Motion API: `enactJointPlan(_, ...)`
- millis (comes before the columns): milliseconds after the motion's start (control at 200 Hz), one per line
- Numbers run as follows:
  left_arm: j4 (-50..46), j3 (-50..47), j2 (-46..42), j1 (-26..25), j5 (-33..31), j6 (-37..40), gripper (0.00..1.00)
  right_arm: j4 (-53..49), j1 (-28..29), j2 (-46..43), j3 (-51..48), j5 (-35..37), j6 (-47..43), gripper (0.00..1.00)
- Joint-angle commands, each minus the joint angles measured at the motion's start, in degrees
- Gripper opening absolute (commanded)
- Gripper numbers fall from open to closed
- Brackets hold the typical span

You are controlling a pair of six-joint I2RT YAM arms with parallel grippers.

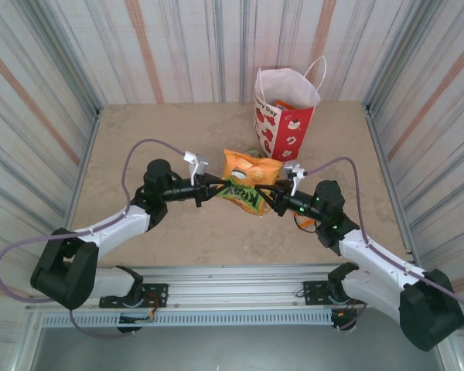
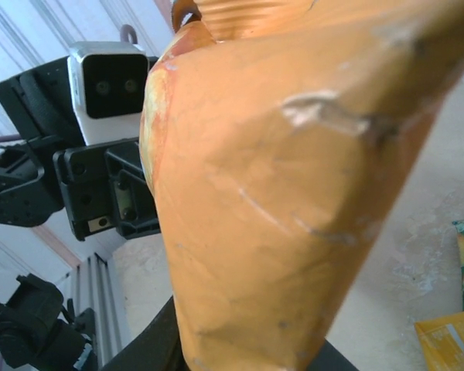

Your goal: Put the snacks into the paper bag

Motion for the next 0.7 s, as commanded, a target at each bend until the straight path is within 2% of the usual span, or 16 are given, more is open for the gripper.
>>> enactJointPlan(0, 0.1, 2.1, 0.5, -0.2, -1.7, -0.3, 0.13, -2.4, -0.2, -2.5, 0.5, 2.8, -1.8, 0.18)
enactJointPlan(105, -0.3, 2.2, 0.8, -0.2, -1.8, -0.4, 0.19, -3.9, -0.2, -4.3, 0.3, 5.1, -2.3, 0.13)
enactJointPlan(256, -1.2, 2.4, 1.0, -0.2, -2.2, 0.4, 0.24, -5.1, -0.2, -7.1, -0.5, 9.4, -2.2, 0.09)
enactJointPlan(346, -3.1, 3.1, 1.2, -0.2, -2.5, 1.3, 0.35, -5.6, -0.3, -8.8, -0.9, 11.6, -2.2, 0.07)
enactJointPlan(416, -4.6, 3.7, 1.4, -0.2, -3.1, 1.8, 0.48, -6.7, -0.4, -10.3, -0.7, 12.9, -2.5, 0.05)
enactJointPlan(586, -6.1, 4.2, 1.3, -0.4, -7.2, 1.8, 0.61, -10.4, -0.9, -12.9, 0.8, 16.1, -3.8, 0.01)
enactJointPlan(696, -9.6, 5.7, 1.4, -0.4, -11.0, 2.0, 0.75, -12.1, -1.0, -13.8, 2.4, 19.2, -5.1, 0.0)
